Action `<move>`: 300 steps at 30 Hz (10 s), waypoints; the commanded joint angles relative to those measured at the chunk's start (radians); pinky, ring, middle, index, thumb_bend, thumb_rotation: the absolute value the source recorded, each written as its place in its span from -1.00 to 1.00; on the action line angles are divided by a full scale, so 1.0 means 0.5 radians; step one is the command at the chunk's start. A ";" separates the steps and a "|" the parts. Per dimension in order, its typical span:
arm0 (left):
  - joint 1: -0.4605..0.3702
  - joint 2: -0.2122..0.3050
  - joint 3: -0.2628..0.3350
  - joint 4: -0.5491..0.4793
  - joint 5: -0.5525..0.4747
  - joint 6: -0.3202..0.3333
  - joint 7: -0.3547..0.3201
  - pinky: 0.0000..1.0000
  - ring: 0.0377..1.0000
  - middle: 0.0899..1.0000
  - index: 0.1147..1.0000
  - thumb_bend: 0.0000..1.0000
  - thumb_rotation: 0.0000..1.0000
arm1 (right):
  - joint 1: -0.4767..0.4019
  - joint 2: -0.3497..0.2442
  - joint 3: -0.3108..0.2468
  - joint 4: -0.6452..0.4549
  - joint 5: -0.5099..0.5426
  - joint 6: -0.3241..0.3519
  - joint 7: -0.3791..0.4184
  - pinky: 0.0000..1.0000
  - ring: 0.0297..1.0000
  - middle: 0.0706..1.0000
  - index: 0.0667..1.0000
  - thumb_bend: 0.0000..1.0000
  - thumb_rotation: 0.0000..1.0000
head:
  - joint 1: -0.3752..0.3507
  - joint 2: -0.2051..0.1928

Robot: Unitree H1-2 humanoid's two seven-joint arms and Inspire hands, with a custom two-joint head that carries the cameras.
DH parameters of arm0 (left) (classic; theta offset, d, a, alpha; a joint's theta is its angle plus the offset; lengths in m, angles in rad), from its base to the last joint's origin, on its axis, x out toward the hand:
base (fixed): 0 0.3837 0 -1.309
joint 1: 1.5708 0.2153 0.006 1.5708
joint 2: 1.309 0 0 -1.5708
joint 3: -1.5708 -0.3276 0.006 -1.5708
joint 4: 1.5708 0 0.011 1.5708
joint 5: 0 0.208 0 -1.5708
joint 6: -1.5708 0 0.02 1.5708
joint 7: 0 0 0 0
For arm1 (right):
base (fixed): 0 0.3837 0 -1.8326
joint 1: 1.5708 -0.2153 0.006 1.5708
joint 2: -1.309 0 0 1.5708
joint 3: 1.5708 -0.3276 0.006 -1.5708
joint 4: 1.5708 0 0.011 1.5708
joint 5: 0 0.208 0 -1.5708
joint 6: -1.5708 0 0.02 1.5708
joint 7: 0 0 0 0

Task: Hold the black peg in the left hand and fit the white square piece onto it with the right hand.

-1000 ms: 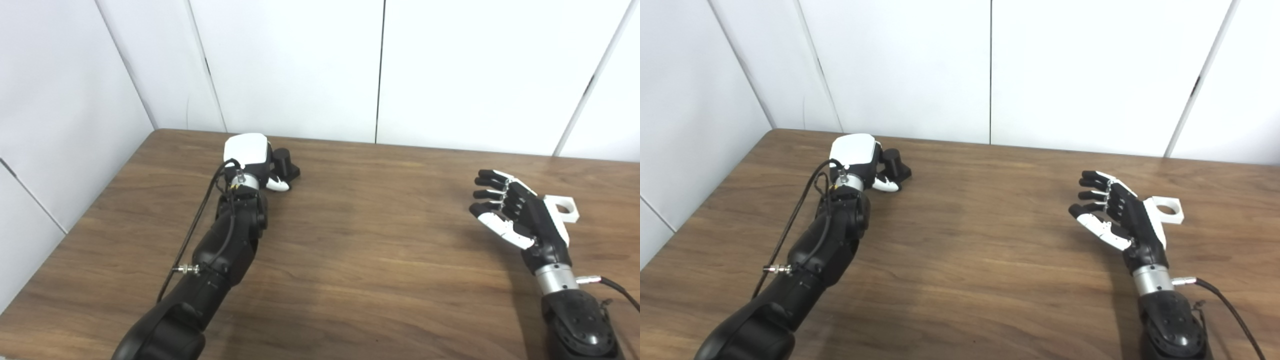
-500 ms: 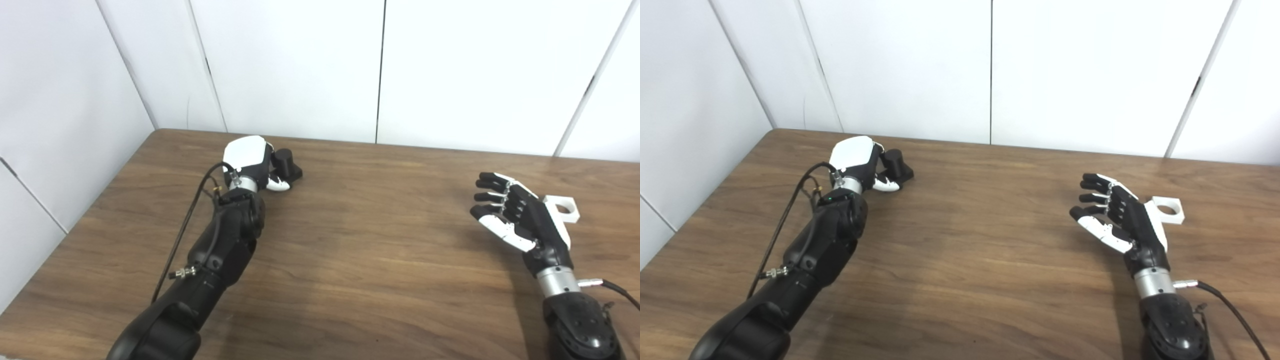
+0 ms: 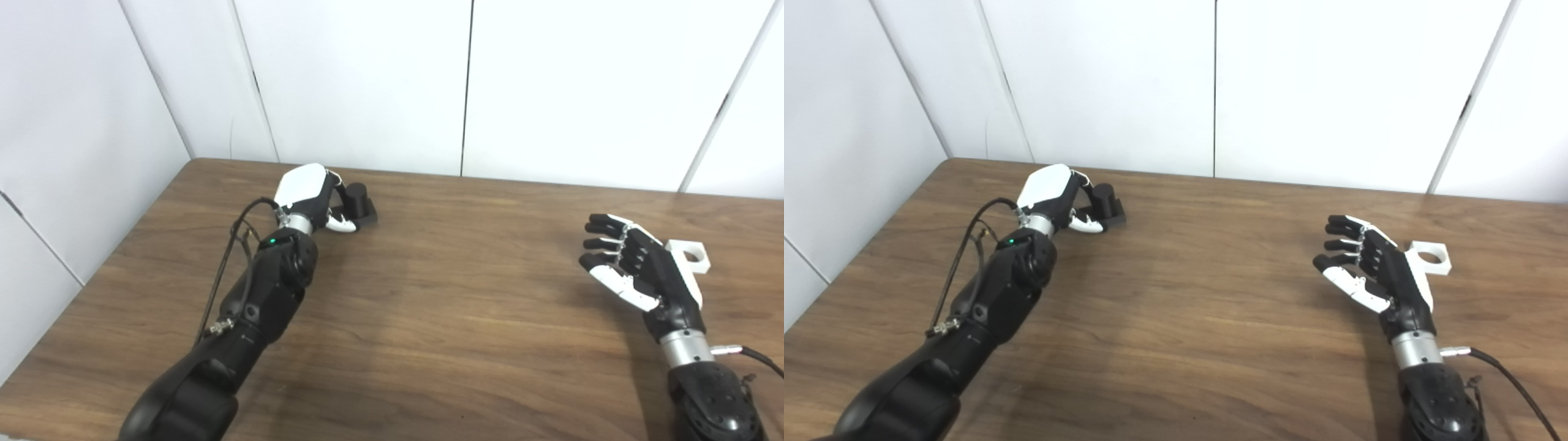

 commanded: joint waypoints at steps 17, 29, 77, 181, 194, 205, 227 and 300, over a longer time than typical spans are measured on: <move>-0.007 0.187 -0.176 -0.087 -0.283 -0.526 -0.378 0.53 0.72 0.66 -0.14 0.04 -0.83 | -0.049 -0.047 -0.015 -0.139 -0.026 0.019 -0.017 0.23 0.37 0.47 0.47 0.50 -0.08 | -0.018 0.003; 0.001 0.154 -0.188 0.015 -0.555 -0.934 -0.575 0.58 0.75 0.65 -0.14 0.04 -0.84 | -0.049 -0.058 -0.017 -0.157 -0.016 0.033 -0.011 0.22 0.37 0.47 0.48 0.46 -0.13 | -0.051 0.017; 0.060 -0.153 -0.644 -0.080 -0.544 -1.359 -0.675 0.40 0.68 0.61 -0.15 0.04 -0.84 | -0.031 -0.045 -0.047 -0.289 0.005 0.124 -0.042 0.20 0.37 0.48 0.50 0.41 -0.23 | -0.204 0.057; 0.123 0.055 -0.779 -0.113 -0.695 -1.361 -0.673 0.49 0.70 0.63 -0.15 0.04 -0.85 | -0.946 -1.043 0.684 0.602 -1.188 0.453 0.666 0.77 0.88 0.86 0.58 0.75 -0.40 | -1.102 0.006; 0.111 0.063 -0.795 -0.108 -0.712 -1.360 -0.666 0.49 0.69 0.63 -0.15 0.04 -0.85 | -0.880 -0.993 0.715 0.722 -1.207 0.347 0.426 0.80 0.85 0.81 0.52 0.61 -0.34 | -1.067 0.014; 0.110 0.055 -0.798 -0.121 -0.690 -1.361 -0.664 0.46 0.69 0.63 -0.15 0.04 -0.85 | -0.902 -0.951 0.743 0.837 -1.210 0.286 0.337 0.66 0.79 0.77 0.48 0.57 -0.30 | -1.035 0.020; 0.122 0.040 -0.770 -0.126 -0.707 -1.360 -0.699 0.49 0.70 0.63 -0.15 0.04 -0.85 | -1.022 -0.836 0.879 0.987 -1.281 0.283 0.289 0.62 0.74 0.68 0.22 0.43 -0.33 | -0.985 0.040; 0.085 0.054 -0.817 -0.083 -0.714 -1.360 -0.667 0.45 0.69 0.62 -0.15 0.04 -0.85 | -0.900 -0.958 0.766 0.395 -1.264 0.195 0.321 0.72 0.75 0.62 -0.09 0.05 -0.71 | -0.952 0.067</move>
